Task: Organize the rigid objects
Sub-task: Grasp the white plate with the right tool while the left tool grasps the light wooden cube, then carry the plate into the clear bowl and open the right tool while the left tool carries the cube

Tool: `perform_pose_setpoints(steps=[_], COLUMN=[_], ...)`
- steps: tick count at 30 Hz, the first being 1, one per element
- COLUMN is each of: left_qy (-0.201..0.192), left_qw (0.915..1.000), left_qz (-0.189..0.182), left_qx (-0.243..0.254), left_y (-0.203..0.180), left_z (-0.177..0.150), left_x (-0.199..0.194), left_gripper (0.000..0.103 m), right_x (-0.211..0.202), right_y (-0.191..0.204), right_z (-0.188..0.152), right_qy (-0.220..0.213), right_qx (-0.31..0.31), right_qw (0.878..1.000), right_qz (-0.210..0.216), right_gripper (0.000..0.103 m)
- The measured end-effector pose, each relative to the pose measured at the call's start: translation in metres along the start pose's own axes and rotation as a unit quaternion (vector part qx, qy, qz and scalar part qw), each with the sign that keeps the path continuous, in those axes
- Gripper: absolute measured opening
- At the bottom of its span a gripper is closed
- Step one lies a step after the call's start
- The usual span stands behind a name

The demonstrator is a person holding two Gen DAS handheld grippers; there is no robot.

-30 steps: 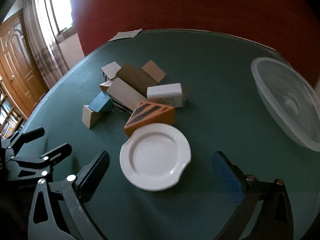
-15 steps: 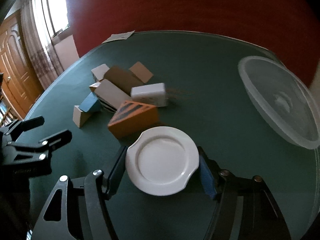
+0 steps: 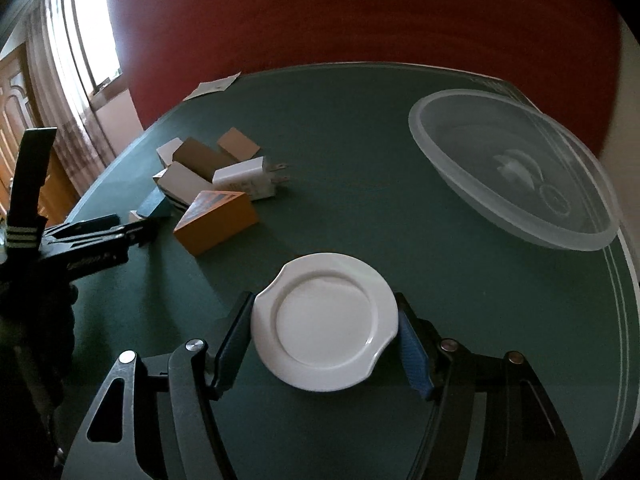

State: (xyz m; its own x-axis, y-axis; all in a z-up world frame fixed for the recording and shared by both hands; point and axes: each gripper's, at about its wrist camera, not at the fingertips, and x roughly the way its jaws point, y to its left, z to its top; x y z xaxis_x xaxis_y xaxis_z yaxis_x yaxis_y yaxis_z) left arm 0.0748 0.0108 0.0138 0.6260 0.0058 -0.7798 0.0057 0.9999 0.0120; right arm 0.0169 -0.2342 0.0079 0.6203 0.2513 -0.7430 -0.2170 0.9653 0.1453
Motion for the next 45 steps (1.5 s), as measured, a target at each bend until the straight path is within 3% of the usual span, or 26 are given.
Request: perform_pose_setpoints(steps=[2, 5, 16, 25, 45], left_qy=[-0.001, 0.0, 0.004, -0.023, -0.068], left_qw=[1.0, 0.9999, 0.9999, 0.9997, 0.9953], left_qz=[-0.004, -0.011, -0.011, -0.01, -0.03], left_qx=[0.006, 0.012, 0.001, 0.009, 0.061], left_y=[-0.003, -0.006, -0.004, -0.015, -0.073], left_z=[0.001, 0.0, -0.007, -0.002, 0.014], left_x=[-0.002, -0.004, -0.015, -0.039, -0.068], left_gripper=[0.047, 0.035, 0.035, 0.035, 0.035], right_x=[-0.001, -0.002, -0.015, -0.032, -0.066], right_y=[0.0, -0.004, -0.016, -0.031, -0.128], right_z=[0.0, 0.001, 0.001, 0.006, 0.046], right_qy=[-0.001, -0.003, -0.019, -0.041, -0.115], right_qx=[0.002, 0.006, 0.018, 0.034, 0.128], right_qw=[1.0, 1.0, 1.0, 0.999, 0.983], right_qz=[0.003, 0.007, 0.009, 0.004, -0.07], right_gripper=[0.067, 0.067, 0.067, 0.067, 0.067])
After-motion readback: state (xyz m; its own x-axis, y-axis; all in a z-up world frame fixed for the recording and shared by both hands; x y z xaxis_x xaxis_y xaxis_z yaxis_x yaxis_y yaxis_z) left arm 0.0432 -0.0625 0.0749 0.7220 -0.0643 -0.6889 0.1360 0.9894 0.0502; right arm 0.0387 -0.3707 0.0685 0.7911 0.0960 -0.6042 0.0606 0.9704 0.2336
